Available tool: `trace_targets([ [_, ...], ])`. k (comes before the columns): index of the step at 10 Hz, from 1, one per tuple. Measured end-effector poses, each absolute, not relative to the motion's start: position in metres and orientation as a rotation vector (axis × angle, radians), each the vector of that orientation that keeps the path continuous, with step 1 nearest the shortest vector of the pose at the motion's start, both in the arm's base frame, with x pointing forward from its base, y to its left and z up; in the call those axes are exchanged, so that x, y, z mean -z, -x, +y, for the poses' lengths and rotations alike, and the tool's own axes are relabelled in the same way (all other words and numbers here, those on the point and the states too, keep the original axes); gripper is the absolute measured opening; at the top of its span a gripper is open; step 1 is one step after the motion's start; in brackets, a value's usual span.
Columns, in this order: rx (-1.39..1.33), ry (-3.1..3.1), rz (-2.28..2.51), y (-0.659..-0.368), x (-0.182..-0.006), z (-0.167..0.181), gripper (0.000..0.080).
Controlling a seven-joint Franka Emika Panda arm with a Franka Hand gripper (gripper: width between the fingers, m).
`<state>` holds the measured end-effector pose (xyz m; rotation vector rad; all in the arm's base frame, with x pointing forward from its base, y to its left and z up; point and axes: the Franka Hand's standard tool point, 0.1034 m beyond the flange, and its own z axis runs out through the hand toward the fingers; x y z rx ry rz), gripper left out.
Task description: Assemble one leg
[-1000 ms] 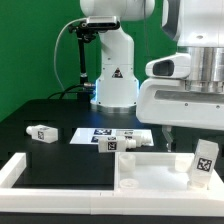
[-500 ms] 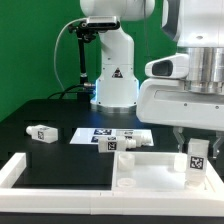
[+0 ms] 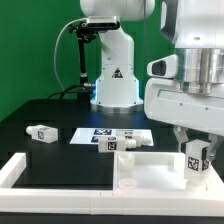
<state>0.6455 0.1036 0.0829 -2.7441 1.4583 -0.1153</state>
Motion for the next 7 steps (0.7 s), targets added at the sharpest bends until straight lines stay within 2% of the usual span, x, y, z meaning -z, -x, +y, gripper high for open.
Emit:
trace_targets([
  [3, 0.059, 2.367, 1.957, -0.6431, -0.0822, 0.1031, 0.0287],
  [6, 0.061, 2.329, 1.989, -0.6415, -0.0814, 0.1022, 0.0291],
  [7, 0.062, 2.356, 1.963, -0.6413, -0.0812, 0.1025, 0.0546],
])
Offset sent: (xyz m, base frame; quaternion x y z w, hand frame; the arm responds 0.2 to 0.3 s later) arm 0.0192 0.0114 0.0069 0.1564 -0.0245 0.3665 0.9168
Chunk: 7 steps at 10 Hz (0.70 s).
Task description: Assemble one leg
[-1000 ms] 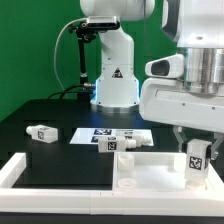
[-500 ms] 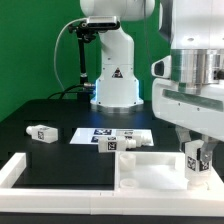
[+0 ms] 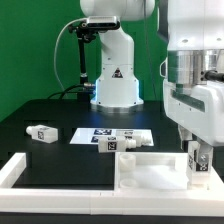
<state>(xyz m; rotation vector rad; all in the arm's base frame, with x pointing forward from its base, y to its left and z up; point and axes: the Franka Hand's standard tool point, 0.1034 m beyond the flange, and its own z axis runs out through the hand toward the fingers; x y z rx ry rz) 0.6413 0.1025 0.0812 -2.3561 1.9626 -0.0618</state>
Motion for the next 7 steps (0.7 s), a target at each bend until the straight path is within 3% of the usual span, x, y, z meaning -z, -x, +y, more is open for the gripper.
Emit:
trace_targets([
  [1, 0.067, 2.588, 1.680, -0.642, -0.082, 0.104, 0.0546],
  [2, 0.083, 2.740, 1.416, -0.643, -0.082, 0.108, 0.0627],
  [3, 0.116, 2.830, 1.209, -0.644, -0.081, 0.112, 0.0643],
  [7, 0.141, 2.990, 0.813, -0.642, -0.080, 0.111, 0.0648],
])
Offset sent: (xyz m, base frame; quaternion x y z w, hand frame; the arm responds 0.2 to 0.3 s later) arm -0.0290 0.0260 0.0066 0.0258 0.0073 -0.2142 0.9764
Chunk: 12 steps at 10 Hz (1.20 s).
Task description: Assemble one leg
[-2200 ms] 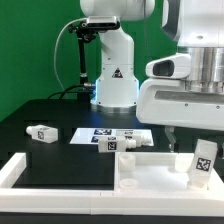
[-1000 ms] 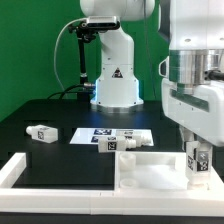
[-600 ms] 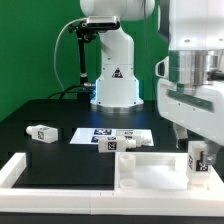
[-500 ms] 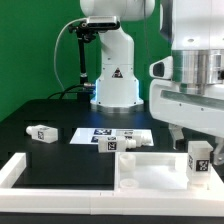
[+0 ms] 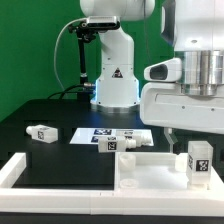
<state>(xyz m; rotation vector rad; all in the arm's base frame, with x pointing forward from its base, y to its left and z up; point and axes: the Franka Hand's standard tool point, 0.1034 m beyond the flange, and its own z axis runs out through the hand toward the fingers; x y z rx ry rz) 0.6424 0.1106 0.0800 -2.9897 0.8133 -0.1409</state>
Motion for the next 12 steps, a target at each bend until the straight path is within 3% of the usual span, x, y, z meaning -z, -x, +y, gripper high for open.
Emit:
trace_targets([
  [1, 0.172, 3.112, 0.437, -0.6440, -0.0805, 0.1119, 0.0648],
  [4, 0.170, 3.094, 0.529, -0.6439, -0.0799, 0.1105, 0.0639],
  [6, 0.168, 3.046, 0.725, -0.6437, -0.0794, 0.1108, 0.0282],
  [10, 0.164, 2.927, 1.078, -0.6435, -0.0792, 0.1100, 0.0285],
  [12, 0.114, 2.690, 1.513, -0.6423, -0.0772, 0.1038, 0.0285],
])
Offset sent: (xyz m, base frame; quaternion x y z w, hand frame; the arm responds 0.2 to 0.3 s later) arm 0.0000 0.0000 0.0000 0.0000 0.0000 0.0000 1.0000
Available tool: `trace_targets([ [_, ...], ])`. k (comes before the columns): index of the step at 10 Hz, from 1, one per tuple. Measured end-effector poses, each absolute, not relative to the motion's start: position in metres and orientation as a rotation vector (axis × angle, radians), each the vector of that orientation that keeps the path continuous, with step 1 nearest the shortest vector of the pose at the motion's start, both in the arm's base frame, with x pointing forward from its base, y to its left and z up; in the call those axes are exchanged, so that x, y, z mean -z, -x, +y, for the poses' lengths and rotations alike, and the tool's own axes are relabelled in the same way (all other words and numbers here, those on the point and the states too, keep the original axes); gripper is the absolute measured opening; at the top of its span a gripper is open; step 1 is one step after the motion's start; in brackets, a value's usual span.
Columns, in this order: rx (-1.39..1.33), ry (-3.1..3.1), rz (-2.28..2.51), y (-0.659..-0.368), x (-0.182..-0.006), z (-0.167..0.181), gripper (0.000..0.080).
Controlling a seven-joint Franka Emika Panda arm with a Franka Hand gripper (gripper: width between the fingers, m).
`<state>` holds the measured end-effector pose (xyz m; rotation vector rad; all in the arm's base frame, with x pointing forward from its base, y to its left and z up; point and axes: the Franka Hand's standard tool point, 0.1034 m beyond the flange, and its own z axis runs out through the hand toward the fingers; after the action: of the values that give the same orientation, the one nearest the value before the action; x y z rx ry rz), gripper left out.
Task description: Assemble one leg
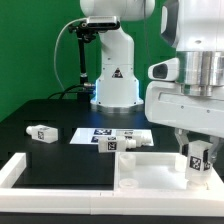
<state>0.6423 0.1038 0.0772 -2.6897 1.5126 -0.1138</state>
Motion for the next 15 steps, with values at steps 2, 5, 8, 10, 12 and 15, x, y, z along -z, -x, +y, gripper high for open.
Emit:
trace_targets([
  [2, -0.012, 2.351, 1.863, -0.643, -0.076, 0.092, 0.0285],
  [5, -0.025, 2.334, 1.883, -0.642, -0.075, 0.089, 0.0347],
  [8, 0.049, 2.732, 1.360, -0.639, -0.073, 0.105, 0.0634],
  [10, 0.048, 2.862, 1.037, -0.636, -0.074, 0.123, 0.0645],
  [12, 0.058, 2.920, 0.881, -0.637, -0.073, 0.118, 0.0648],
  [15, 0.096, 3.076, 0.259, -0.641, -0.075, 0.100, 0.0649],
])
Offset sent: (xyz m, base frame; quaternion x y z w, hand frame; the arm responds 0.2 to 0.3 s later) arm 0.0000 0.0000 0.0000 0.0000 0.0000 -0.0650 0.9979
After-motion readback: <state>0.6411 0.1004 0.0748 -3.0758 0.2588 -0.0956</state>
